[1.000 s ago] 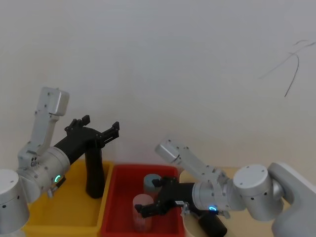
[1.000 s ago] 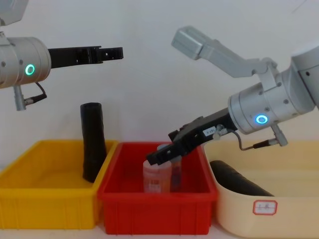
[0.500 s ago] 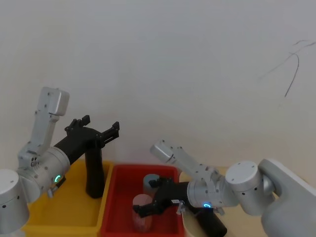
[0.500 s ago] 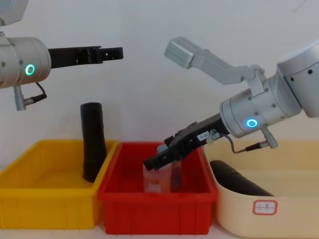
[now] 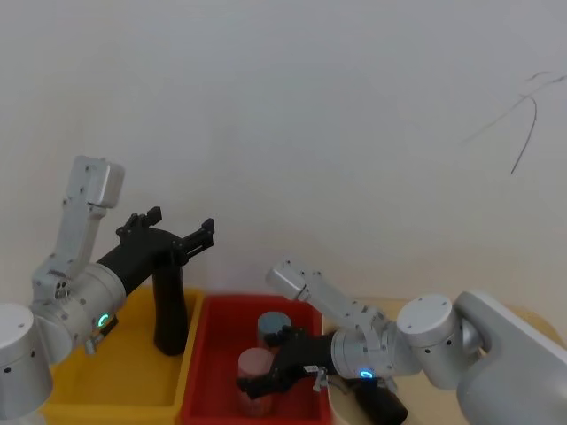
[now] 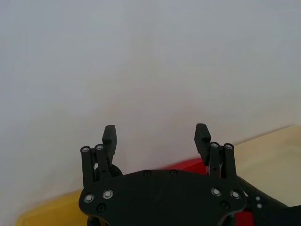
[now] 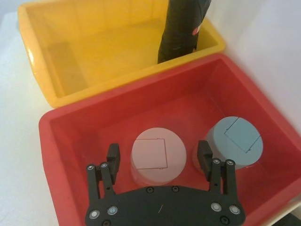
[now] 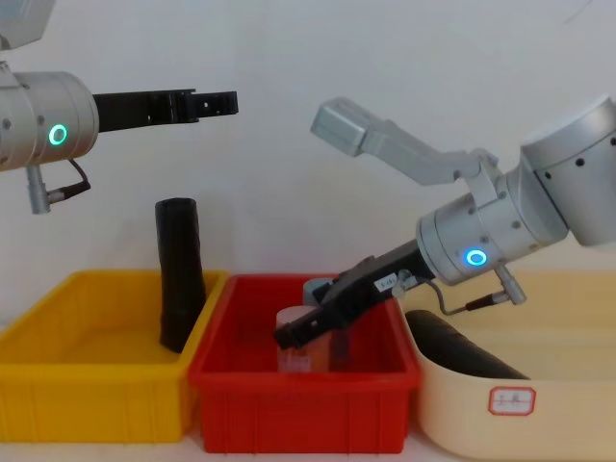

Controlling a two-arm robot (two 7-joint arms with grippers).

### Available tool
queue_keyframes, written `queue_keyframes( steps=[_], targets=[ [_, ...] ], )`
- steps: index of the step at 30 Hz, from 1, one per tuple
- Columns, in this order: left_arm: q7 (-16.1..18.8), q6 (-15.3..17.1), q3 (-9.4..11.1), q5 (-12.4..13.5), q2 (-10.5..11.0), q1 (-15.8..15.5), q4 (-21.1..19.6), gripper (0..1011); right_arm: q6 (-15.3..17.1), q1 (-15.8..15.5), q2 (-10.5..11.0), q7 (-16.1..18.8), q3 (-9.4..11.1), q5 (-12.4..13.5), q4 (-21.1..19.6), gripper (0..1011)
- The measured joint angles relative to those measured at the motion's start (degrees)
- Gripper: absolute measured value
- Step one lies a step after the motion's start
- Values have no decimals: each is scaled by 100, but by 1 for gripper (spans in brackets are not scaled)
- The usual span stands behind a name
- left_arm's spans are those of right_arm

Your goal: Pick up the garbage bag with the one hand and transfer it to the other hand.

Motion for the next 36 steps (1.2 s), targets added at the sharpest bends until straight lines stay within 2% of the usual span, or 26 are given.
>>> queue_keyframes(
  steps=[15, 34, 36],
  targets=[
    [0, 0, 0, 0, 0, 0, 0, 1000, -296, 149, -214, 124, 45, -41, 639, 1001],
    [0, 0, 0, 0, 0, 0, 0, 1000, -528, 288, -433, 301, 89, -92, 1130, 1001],
    [0, 0, 0, 0, 0, 0, 0, 1000, -540, 294, -447, 309, 89, -94, 1153, 969]
  ],
)
